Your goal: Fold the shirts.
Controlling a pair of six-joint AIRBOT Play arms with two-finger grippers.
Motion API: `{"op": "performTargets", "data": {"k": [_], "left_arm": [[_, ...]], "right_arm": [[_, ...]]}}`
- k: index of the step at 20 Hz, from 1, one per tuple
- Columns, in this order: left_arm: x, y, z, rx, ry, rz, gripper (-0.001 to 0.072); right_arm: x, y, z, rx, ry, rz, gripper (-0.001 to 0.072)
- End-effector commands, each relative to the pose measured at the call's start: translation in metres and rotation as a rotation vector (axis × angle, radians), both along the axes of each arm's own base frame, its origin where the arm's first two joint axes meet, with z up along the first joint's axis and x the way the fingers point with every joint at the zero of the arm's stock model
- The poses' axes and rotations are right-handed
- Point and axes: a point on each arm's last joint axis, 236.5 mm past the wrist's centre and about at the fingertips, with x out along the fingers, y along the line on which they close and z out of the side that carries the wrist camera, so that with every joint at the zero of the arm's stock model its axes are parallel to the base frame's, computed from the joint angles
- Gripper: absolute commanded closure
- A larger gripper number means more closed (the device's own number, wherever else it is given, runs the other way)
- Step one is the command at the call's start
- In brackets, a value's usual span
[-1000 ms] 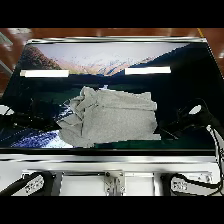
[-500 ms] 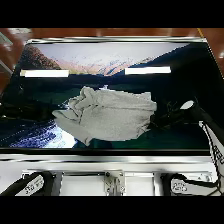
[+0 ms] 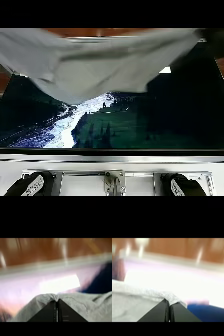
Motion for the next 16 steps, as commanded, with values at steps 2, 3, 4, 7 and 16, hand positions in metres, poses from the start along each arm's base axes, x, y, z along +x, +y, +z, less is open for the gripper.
{"op": "performTargets", "data": {"k": [2,3,4,7,16], "left_arm": [[-0.146,-0.013,0.147,-0.082,-0.548,0.069,0.0669],[-0.158,-0.015,0.145,-0.066,-0.555,0.082,0.0669],[-0.166,-0.015,0.138,-0.037,-0.544,0.105,0.0669],[-0.173,0.000,0.107,0.068,-0.450,0.221,0.0669],[-0.131,0.026,-0.004,0.116,0.011,0.285,0.0670]], "right_arm": [[-0.174,-0.028,0.166,0.039,-0.562,-0.175,0.0655],[-0.191,-0.034,0.168,0.049,-0.578,-0.207,0.0656],[-0.201,-0.041,0.166,0.044,-0.571,-0.242,0.0655],[-0.206,-0.066,0.130,-0.013,-0.428,-0.364,0.0655],[-0.150,-0.094,0.004,-0.132,0.140,-0.445,0.0655]]}}
